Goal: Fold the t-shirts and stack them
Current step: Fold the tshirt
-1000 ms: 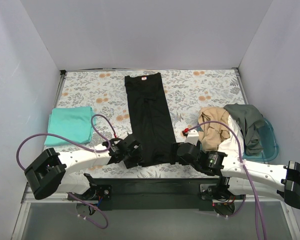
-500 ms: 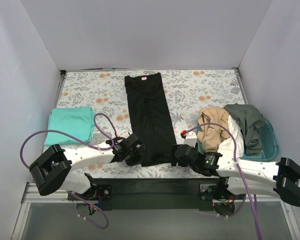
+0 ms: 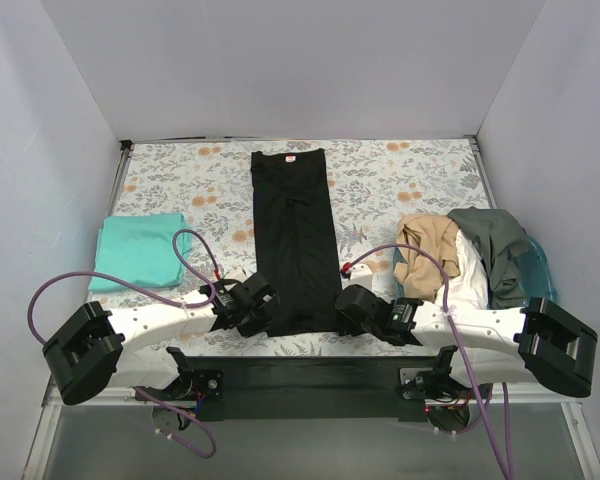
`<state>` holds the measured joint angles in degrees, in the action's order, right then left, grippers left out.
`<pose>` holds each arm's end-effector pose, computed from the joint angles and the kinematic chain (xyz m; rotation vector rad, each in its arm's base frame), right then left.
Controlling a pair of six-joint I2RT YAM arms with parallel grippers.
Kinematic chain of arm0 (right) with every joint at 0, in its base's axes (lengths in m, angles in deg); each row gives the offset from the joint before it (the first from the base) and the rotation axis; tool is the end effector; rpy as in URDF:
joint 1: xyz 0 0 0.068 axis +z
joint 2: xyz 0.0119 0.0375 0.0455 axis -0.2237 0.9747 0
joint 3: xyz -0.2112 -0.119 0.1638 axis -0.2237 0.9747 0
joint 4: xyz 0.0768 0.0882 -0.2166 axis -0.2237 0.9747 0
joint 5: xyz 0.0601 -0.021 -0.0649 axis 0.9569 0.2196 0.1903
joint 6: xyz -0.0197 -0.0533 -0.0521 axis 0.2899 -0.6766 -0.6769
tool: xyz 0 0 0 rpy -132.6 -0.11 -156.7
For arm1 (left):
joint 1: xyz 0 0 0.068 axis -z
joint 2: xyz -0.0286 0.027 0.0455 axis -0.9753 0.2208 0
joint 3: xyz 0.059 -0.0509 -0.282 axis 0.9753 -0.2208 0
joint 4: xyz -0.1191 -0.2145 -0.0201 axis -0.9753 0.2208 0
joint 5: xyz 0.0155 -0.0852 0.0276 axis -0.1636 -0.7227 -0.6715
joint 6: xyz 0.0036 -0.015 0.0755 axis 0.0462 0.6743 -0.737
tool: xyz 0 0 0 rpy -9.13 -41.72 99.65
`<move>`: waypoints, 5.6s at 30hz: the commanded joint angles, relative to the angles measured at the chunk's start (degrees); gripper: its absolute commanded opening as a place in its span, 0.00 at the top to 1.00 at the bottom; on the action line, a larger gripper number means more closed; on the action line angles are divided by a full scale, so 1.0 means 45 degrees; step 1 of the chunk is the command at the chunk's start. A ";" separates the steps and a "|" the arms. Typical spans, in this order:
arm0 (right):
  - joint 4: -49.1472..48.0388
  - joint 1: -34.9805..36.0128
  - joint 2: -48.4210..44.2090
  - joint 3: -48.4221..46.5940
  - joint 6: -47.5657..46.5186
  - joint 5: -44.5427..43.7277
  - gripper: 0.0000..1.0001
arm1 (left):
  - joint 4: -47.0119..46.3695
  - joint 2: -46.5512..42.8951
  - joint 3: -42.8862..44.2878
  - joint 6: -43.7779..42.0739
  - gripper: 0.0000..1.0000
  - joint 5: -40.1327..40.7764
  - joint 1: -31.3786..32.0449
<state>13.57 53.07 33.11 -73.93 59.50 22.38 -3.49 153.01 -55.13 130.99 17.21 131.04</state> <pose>0.1102 0.1817 0.1705 -0.2765 2.3910 0.3911 0.1187 -0.1406 0.1562 -1.4940 2.4712 -0.4134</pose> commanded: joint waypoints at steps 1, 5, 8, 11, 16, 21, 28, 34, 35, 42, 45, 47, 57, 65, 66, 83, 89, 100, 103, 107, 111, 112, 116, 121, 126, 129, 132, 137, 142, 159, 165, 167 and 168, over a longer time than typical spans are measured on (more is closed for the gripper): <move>-0.0736 0.0002 0.0122 -0.0383 -0.0190 0.1101 0.50 | 0.0595 -0.0178 -0.0218 0.0484 1.00 0.0391 0.0056; -0.0970 0.0002 0.0083 -0.0012 0.0084 0.1843 0.60 | 0.0653 -0.0276 -0.0296 0.0464 1.00 0.0353 0.0056; -0.1087 0.0021 -0.0014 0.0300 0.0318 0.2136 0.77 | 0.0692 -0.0373 -0.0394 0.0406 1.00 0.0216 0.0037; -0.1165 0.0099 -0.0093 0.0438 0.0338 0.2430 0.96 | 0.0770 -0.0646 -0.0491 0.0289 1.00 0.0177 0.0056; -0.1166 0.0508 -0.0444 0.0731 0.0474 0.2743 0.99 | 0.1063 -0.1466 -0.0764 0.0133 1.00 -0.0232 0.0076; -0.1146 0.0529 -0.1030 0.0693 0.0475 0.2295 0.99 | 0.1005 -0.2404 -0.0747 -0.0102 1.00 -0.0058 0.0076; -0.1146 0.0510 -0.1733 -0.0437 -0.0498 0.0460 0.99 | 0.0945 -0.1802 0.0639 -0.0551 1.00 0.0896 0.0076; -0.1205 0.0082 -0.1793 -0.1240 -0.1360 -0.1023 0.99 | 0.1065 -0.1117 0.2415 -0.0765 1.00 0.2284 -0.0216; -0.1243 -0.0075 -0.1638 -0.1512 -0.1516 -0.1085 0.99 | 0.0774 -0.0923 0.2573 -0.0940 1.00 0.2286 -0.0449; -0.2179 -0.1595 -0.0602 -0.3093 -0.3645 -0.0832 0.99 | -0.0166 0.0599 0.4409 -0.2640 1.00 0.1897 -0.2324; -0.2415 -0.2455 0.0120 -0.3564 -0.4249 -0.0267 0.99 | -0.0771 0.1206 0.4995 -0.3168 1.00 0.1486 -0.3204; -0.3078 -0.2867 0.0745 -0.4013 -0.4601 0.0377 0.99 | -0.1044 0.1851 0.5346 -0.3461 1.00 0.1563 -0.3576; -0.3705 -0.5075 0.3907 -0.6494 -0.5599 0.1727 0.99 | -0.0890 0.4664 0.8178 -0.4497 1.00 0.1875 -0.4747; -0.3724 -0.6130 0.5609 -0.7900 -0.5795 0.2703 0.99 | -0.1475 0.5953 0.9214 -0.5218 1.00 0.1486 -0.5763; -0.3724 -0.6247 0.5745 -0.8095 -0.5814 0.2723 0.99 | -0.1514 0.6186 0.9312 -0.5297 1.00 0.1389 -0.5842; -0.3705 -0.7282 0.8636 -1.0029 -0.5873 0.3347 0.87 | -0.1964 0.8765 1.0797 -0.6020 0.86 0.0431 -0.6897; -0.3472 -0.7576 0.8795 -1.0402 -0.6048 0.4752 0.02 | -0.1867 0.8437 1.0876 -0.6215 0.15 0.0353 -0.7014; -0.3646 -0.7557 0.5787 -0.7707 -0.5756 0.7037 0.02 | -0.2100 0.5059 0.7578 -0.5611 0.09 -0.0835 -0.7014; -0.4151 -0.7382 0.5629 -0.7335 -0.5795 0.8384 0.02 | -0.2684 0.3890 0.6036 -0.5454 0.08 -0.1501 -0.6975; -0.4213 -0.7186 0.6835 -0.7997 -0.5562 0.9733 0.02 | -0.4360 0.2869 0.4044 -0.5027 0.07 -0.2477 -0.6897; -0.4232 -0.7108 0.8322 -0.9305 -0.5229 1.0358 0.02 | -0.6040 0.3141 0.3397 -0.4226 0.07 -0.3823 -0.6897; -0.4271 -0.7088 0.8634 -0.9598 -0.5151 1.0515 0.02 | -0.6181 0.3316 0.3414 -0.4146 0.07 -0.4059 -0.6897; -0.4232 -0.7069 1.0273 -1.1295 -0.5151 1.0849 0.02 | -0.6534 0.4077 0.3337 -0.4048 0.07 -0.4004 -0.6916; -0.4232 -0.7146 1.1546 -1.2743 -0.5150 1.0770 0.02 | -0.6457 0.4391 0.2869 -0.4009 0.06 -0.3243 -0.6897; -0.4232 -0.7477 1.3088 -1.4557 -0.4975 1.0301 0.02 | -0.6378 0.4899 0.2634 -0.3950 0.06 -0.3163 -0.6897; -0.4251 -0.7634 1.3889 -1.5438 -0.5110 1.0379 0.02 | -0.6241 0.5134 0.2575 -0.3911 0.06 -0.3085 -0.6897; -0.4213 -0.7829 1.4340 -1.6629 -0.5462 1.0301 0.02 | -0.6183 0.5095 0.2536 -0.3949 0.06 -0.3104 -0.6897; -0.4096 -0.8337 1.3289 -1.6556 -0.5990 1.0204 0.02 | -0.5852 0.4550 0.2575 -0.4028 0.06 -0.2889 -0.6897; -0.4134 -0.8572 1.0404 -1.4195 -0.6731 0.9717 0.02 | -0.5753 0.3788 0.2516 -0.4067 0.06 -0.3027 -0.6897; -0.4388 -0.8553 0.4262 -0.3801 -0.4312 0.9461 0.03 | -0.4346 0.3629 0.2555 -0.4048 0.30 -0.1972 -0.6917; -0.4369 -0.8553 0.5275 -0.3956 -0.3999 0.9968 0.19 | -0.4405 0.4508 0.2808 -0.4203 0.63 -0.2011 -0.6917; -0.4388 -0.8514 0.5609 -0.4151 -0.3959 1.0222 0.28 | -0.4405 0.4742 0.2829 -0.4242 0.77 -0.2088 -0.6936; -0.4408 -0.8514 0.5919 -0.4210 -0.3959 1.0243 0.30 | -0.4405 0.4782 0.2809 -0.4243 0.81 -0.2127 -0.6917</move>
<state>-4.60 14.58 56.82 -90.76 40.66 66.51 -24.76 173.23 -43.07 112.89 7.33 99.85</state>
